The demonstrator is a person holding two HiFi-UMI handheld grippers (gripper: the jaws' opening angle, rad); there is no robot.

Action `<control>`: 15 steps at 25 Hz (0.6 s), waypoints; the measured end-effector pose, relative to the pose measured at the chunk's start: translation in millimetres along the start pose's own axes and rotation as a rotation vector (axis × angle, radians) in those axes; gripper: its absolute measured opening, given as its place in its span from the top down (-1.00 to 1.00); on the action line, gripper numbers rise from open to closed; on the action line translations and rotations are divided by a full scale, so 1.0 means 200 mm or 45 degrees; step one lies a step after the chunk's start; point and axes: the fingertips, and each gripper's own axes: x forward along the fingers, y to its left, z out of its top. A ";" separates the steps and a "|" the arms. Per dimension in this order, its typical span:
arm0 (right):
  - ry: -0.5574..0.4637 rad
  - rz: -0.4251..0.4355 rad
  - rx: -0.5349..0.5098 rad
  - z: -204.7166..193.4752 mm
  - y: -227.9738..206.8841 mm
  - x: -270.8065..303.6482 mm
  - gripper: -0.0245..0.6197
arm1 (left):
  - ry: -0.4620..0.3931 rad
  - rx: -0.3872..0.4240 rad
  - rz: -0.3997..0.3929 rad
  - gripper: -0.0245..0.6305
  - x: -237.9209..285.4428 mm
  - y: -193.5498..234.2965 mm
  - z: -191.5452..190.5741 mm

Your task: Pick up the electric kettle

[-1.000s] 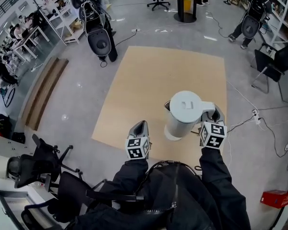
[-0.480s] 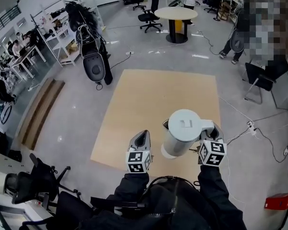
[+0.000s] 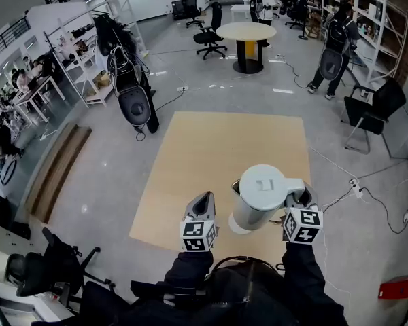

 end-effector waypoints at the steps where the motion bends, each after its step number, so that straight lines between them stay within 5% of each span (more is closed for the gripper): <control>1: 0.001 -0.001 -0.001 0.00 0.00 0.00 0.50 | 0.000 0.001 0.000 0.93 0.00 0.00 0.00; 15: -0.002 -0.011 -0.003 0.01 -0.04 -0.01 0.50 | -0.001 0.021 -0.013 0.93 0.02 -0.04 0.02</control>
